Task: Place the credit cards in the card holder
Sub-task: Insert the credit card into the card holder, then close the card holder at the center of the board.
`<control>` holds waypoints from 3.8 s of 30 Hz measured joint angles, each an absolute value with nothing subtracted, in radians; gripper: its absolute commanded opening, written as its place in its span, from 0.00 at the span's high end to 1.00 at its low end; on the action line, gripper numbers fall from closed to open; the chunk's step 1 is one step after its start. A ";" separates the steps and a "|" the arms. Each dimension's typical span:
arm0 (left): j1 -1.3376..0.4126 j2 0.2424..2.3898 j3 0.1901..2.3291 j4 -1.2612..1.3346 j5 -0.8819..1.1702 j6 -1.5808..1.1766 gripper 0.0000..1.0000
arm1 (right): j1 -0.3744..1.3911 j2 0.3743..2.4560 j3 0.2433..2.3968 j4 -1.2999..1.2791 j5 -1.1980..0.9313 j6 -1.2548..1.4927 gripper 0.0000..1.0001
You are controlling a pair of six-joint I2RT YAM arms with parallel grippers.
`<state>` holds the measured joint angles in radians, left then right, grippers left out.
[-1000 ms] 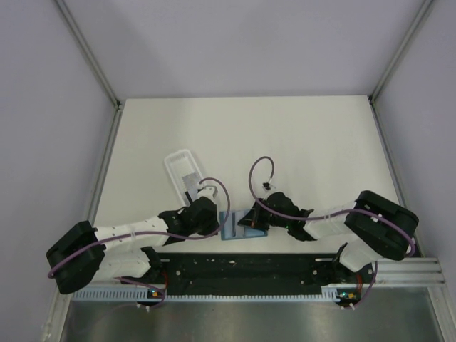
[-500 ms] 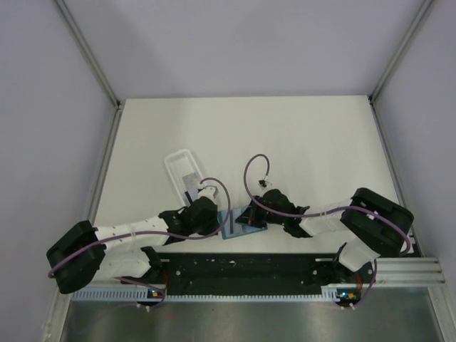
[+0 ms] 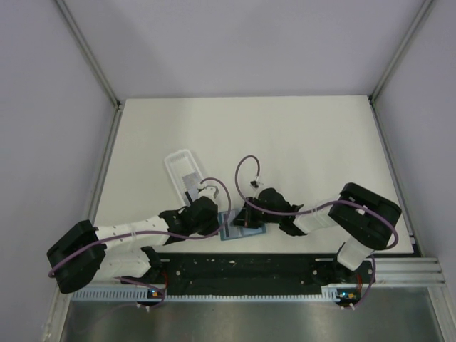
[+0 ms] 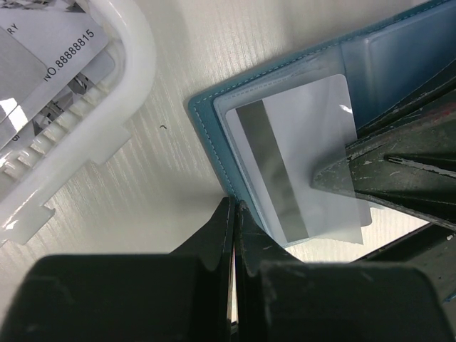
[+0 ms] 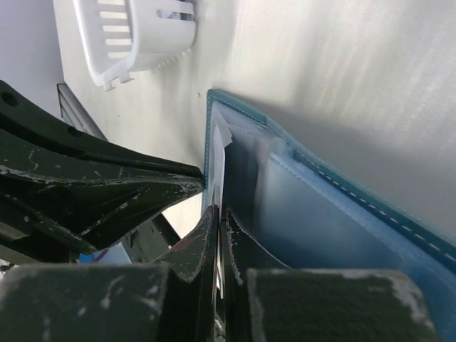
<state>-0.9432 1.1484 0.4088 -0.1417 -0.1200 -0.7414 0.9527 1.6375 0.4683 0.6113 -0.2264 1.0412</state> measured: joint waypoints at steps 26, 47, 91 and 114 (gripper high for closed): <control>-0.943 1.148 0.409 -0.141 -0.120 -0.739 1.00 | 0.960 1.437 0.623 0.017 -0.060 0.848 0.64; -0.943 1.153 0.410 -0.134 -0.118 -0.738 1.00 | 0.960 1.370 0.720 -0.253 0.145 0.818 0.60; -0.943 1.351 0.516 -0.025 0.064 -0.720 1.00 | 0.960 1.087 0.759 -0.598 0.323 0.812 1.00; -0.943 0.761 0.398 -0.355 -0.309 -0.839 1.00 | 1.061 1.285 0.764 -0.158 -0.117 0.769 1.00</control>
